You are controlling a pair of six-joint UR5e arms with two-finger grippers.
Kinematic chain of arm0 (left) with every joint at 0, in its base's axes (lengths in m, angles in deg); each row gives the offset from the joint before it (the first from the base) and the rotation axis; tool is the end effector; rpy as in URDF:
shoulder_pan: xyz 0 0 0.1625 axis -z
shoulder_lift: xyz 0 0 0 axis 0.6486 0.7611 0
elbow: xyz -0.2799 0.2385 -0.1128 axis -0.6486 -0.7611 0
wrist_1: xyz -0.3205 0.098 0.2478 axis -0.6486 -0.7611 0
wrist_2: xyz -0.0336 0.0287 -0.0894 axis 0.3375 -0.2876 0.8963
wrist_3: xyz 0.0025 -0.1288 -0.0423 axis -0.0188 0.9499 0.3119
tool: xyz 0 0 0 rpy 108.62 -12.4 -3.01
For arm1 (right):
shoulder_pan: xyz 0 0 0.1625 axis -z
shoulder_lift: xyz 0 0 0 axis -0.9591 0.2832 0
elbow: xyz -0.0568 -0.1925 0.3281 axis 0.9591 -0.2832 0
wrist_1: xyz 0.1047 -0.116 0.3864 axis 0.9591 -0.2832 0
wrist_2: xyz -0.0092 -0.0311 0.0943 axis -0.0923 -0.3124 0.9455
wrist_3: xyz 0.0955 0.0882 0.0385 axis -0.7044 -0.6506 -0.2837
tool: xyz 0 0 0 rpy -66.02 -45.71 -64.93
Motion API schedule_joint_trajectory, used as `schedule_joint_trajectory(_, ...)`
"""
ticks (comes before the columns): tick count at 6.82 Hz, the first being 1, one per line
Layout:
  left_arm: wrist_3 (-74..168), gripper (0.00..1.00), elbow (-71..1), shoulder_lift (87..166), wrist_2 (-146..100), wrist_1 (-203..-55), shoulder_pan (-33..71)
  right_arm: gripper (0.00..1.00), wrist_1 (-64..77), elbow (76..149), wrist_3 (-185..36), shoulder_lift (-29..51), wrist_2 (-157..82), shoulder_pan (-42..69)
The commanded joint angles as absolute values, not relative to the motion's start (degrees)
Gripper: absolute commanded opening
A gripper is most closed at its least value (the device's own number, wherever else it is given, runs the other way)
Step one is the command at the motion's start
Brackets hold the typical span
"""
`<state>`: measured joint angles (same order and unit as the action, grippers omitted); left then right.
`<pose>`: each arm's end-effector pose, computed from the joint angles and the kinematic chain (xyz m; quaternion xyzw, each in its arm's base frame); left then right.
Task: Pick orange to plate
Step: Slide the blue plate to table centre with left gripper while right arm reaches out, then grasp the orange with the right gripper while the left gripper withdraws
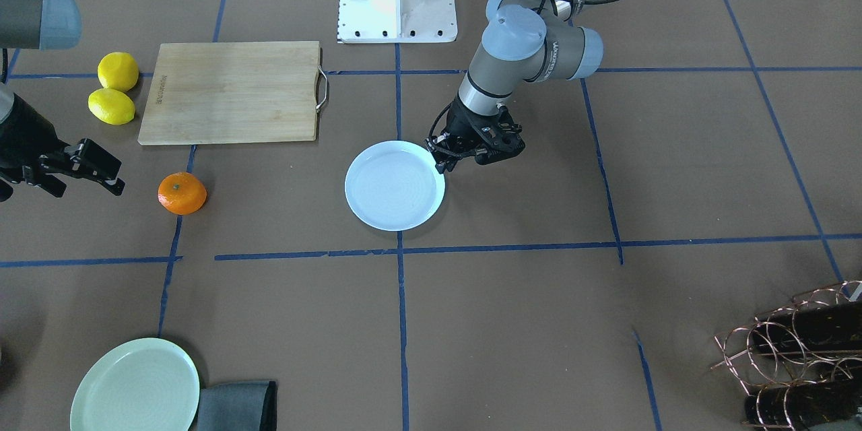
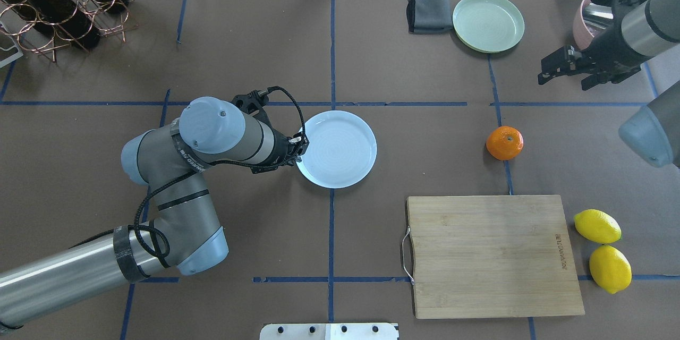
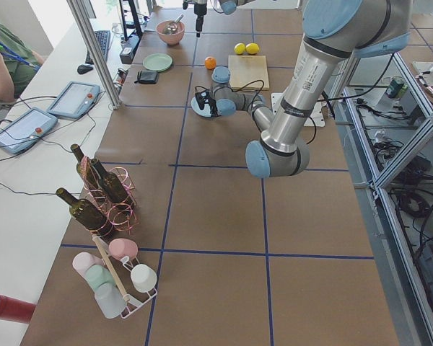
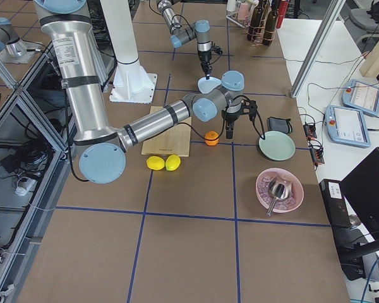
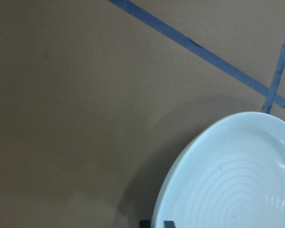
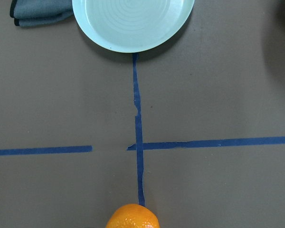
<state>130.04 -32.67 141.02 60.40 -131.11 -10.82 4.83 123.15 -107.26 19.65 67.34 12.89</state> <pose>0.5694 -0.4364 0.2449 -0.0149 0.5164 -0.2091 0.8303 -0.2404 -0.5297 0.3940 0.0390 -0.4299 0.0534 0.9004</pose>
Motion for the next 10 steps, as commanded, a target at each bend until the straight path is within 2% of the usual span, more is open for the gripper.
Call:
schedule_joint_trajectory(1, 125.71, 1.0, -34.86, 140.54, 61.38, -130.5, -7.06, 1.0, 5.12, 123.07, -109.39, 19.59, 63.03, 17.53)
schedule_joint_trajectory(4, 118.07, 1.0, -39.96, 135.8, 69.21, -128.14, 0.42, 1.0, 5.12, 122.28, -110.02, 19.59, 56.86, 25.63)
schedule_joint_trajectory(10, 116.28, 1.0, -43.05, 133.07, 69.21, -126.71, 2.01, 1.0, 5.12, 117.72, -109.49, 18.36, 52.82, 30.21)
